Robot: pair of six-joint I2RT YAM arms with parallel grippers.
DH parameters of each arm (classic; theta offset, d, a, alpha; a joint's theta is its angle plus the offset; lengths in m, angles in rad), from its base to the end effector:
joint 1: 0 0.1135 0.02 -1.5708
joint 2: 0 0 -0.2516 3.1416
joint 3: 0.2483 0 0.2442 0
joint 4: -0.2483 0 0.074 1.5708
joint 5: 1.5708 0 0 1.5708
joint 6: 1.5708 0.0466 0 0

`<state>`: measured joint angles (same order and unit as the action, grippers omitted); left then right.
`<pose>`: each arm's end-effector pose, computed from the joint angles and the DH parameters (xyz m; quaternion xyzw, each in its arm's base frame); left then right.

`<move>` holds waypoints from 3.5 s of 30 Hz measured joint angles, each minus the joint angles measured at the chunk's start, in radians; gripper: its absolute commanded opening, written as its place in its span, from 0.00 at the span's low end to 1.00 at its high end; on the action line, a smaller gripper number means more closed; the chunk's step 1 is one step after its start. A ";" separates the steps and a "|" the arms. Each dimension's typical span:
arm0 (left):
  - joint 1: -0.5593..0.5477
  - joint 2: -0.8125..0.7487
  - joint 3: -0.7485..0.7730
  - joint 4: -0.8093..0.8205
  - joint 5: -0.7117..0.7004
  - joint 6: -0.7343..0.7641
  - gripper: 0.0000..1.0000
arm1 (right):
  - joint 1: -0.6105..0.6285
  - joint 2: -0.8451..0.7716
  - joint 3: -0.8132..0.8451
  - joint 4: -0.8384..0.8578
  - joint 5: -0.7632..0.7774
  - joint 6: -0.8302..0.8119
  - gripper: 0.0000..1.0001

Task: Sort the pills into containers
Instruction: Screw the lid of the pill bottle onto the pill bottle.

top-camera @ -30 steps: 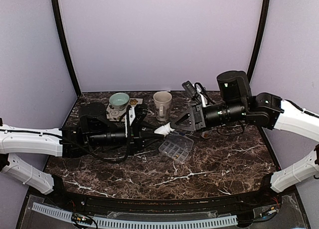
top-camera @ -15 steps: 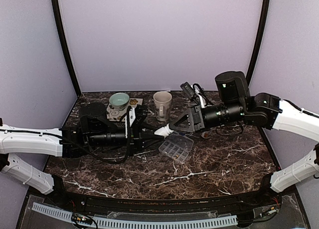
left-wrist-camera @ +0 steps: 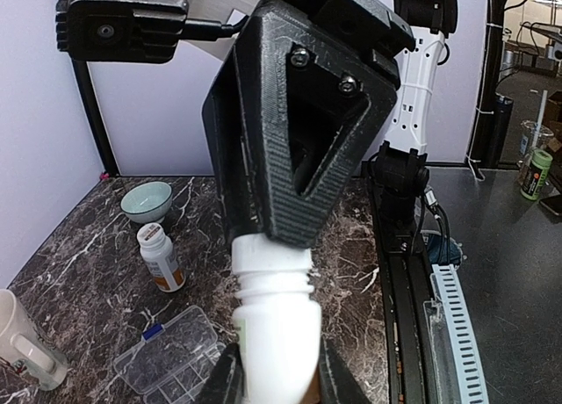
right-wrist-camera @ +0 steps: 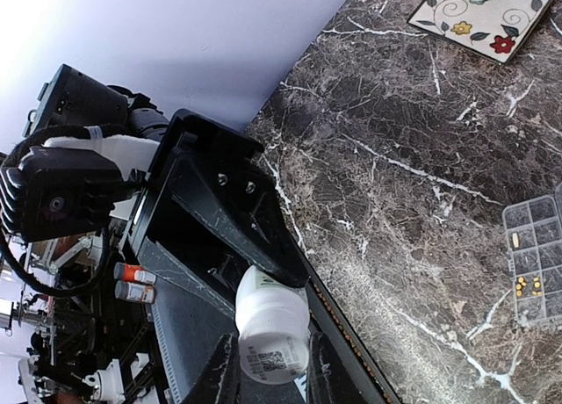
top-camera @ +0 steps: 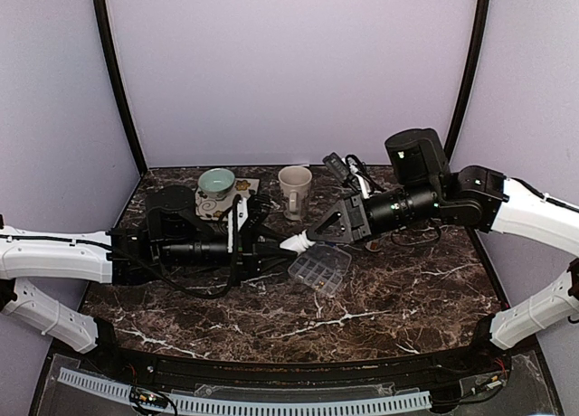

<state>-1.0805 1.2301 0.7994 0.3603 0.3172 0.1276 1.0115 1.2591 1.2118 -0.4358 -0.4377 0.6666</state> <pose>0.1256 -0.2663 0.2980 0.4989 0.5334 -0.4114 0.5453 0.1345 0.2521 0.3477 -0.2540 0.8036 0.4999 0.1993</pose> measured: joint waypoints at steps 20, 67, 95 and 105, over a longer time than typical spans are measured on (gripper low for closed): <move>0.000 -0.027 0.019 -0.012 0.039 -0.016 0.00 | -0.006 -0.020 -0.015 0.056 -0.090 -0.013 0.13; -0.198 0.033 -0.042 0.188 -0.637 0.410 0.00 | -0.005 0.018 -0.039 0.153 0.100 0.505 0.02; -0.281 0.147 -0.088 0.616 -0.966 0.695 0.00 | 0.021 0.122 0.192 0.007 0.209 0.624 0.25; -0.330 0.111 -0.089 0.609 -0.813 0.639 0.00 | 0.077 0.113 0.203 -0.017 0.249 0.547 0.43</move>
<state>-1.4105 1.3407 0.7109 0.9691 -0.4961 0.7666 1.0882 1.3720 1.4151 -0.4530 -0.1883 1.2133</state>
